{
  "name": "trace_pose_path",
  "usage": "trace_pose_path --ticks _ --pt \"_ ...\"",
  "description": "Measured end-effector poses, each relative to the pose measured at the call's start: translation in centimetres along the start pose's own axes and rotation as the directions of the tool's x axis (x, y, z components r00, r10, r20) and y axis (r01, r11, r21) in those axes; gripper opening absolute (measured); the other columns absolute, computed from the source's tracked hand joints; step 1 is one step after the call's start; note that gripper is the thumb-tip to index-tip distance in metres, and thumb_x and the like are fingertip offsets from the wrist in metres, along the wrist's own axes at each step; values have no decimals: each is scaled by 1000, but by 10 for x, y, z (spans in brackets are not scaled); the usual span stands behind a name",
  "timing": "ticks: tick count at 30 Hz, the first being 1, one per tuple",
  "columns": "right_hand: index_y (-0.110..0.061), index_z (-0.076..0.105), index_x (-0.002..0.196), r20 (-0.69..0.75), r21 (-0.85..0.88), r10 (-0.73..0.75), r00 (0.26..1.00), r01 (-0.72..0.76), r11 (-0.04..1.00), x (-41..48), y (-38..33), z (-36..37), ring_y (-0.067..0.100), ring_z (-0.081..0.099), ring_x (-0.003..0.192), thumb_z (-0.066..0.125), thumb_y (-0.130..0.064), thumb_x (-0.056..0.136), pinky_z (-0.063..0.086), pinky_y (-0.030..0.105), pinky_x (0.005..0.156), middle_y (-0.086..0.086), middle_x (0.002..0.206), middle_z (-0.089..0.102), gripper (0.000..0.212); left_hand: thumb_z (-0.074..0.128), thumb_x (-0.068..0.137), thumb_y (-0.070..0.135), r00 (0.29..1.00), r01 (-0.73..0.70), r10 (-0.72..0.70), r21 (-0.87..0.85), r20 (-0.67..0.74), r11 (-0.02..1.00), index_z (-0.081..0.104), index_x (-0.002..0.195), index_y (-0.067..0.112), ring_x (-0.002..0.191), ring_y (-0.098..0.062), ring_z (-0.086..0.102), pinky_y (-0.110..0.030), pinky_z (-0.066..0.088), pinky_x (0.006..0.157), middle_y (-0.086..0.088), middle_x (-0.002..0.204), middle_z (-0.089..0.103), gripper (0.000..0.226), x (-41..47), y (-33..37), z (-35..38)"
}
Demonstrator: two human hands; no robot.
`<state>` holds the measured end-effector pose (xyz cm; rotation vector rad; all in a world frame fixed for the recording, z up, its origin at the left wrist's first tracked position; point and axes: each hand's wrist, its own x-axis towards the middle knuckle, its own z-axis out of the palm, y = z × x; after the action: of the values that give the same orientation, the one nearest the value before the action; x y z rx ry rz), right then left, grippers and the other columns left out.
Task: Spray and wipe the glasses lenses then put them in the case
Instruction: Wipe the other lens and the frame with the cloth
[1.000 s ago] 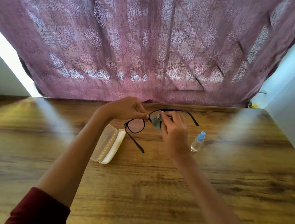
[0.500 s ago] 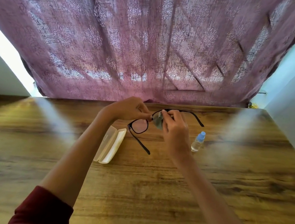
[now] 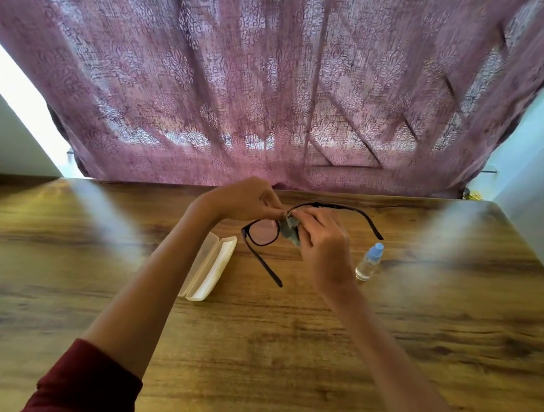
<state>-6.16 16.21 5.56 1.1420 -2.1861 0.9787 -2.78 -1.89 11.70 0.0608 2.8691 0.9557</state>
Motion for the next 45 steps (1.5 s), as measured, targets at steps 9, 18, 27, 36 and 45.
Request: trace_pose_path --ticks 9,18,27,36,45 --pt "3 72 95 50 20 -36 998 35 999 -4 1 0 26 65 80 75 9 71 53 27 76 14 87 68 25 61 90 31 1000 22 -21 -25 10 999 74 88 24 32 -4 30 -10 25 38 22 38 52 15 0 -2 3" --pt "7 69 99 22 -143 68 997 -64 988 2 2 -1 29 64 77 75 12 71 58 31 64 17 85 65 29 62 88 35 997 73 -73 -27 -3 997 77 89 17 50 -17 39 -28 35 55 -14 77 73 24 1 -8 5" --pt "5 72 95 73 -66 66 995 -61 996 -12 -11 -2 27 65 75 76 8 71 55 28 69 15 84 67 25 63 89 31 998 56 -58 -64 -36 996 71 85 35 66 -22 53 -34 43 66 -11 81 74 10 -3 -8 10" --pt "5 69 105 84 9 34 996 -35 999 -7 -9 -2 27 64 83 71 11 75 49 26 76 14 92 66 31 61 90 32 997 53 -56 -68 -46 996 75 94 19 82 -42 64 -48 51 75 -8 84 74 19 -9 -7 7" --pt "5 70 102 84 -43 9 996 -6 999 -3 -12 2 28 65 80 74 11 72 56 31 71 15 91 66 31 61 90 32 998 66 -67 -69 -17 995 75 98 16 86 -41 65 -53 51 83 -7 90 75 23 -13 -1 10"
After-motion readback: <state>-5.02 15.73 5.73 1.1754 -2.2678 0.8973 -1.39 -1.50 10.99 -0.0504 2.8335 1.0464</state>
